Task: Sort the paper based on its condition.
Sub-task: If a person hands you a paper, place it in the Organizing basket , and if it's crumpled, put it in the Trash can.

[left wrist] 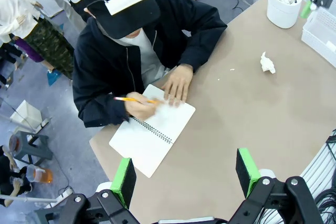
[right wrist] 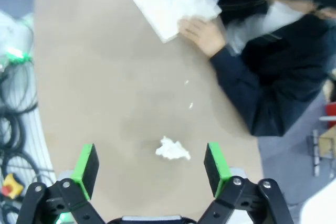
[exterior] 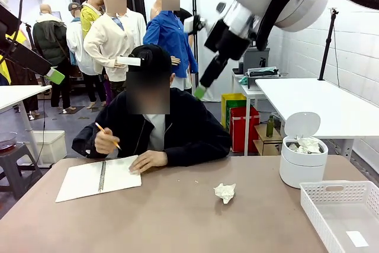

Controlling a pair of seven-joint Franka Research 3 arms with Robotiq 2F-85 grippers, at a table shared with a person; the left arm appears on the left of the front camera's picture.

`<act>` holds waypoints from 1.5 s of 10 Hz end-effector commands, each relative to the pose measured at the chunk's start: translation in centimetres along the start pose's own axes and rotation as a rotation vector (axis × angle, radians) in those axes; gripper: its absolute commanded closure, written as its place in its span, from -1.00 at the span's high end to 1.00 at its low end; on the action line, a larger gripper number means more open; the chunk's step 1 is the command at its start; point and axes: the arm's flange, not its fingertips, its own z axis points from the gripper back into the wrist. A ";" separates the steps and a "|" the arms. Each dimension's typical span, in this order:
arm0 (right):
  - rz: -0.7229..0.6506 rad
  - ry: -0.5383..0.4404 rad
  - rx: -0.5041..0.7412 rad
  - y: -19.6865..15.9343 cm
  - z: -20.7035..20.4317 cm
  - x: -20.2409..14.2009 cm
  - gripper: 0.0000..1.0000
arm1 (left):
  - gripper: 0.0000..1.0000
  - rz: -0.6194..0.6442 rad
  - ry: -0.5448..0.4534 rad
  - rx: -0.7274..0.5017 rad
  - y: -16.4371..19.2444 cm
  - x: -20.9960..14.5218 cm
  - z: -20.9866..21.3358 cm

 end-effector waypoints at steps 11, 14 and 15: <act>-0.349 0.481 -0.287 3.4 -16.0 -8.8 1.00 | 1.00 0.001 -0.001 0.001 0.0 0.0 0.1; -0.428 0.419 -0.327 0.3 -18.5 -10.1 1.00 | 1.00 0.001 -0.001 0.001 0.0 0.0 0.1; -0.376 0.462 -0.293 2.0 -16.4 -10.1 1.00 | 1.00 0.001 -0.001 0.001 0.0 0.0 0.1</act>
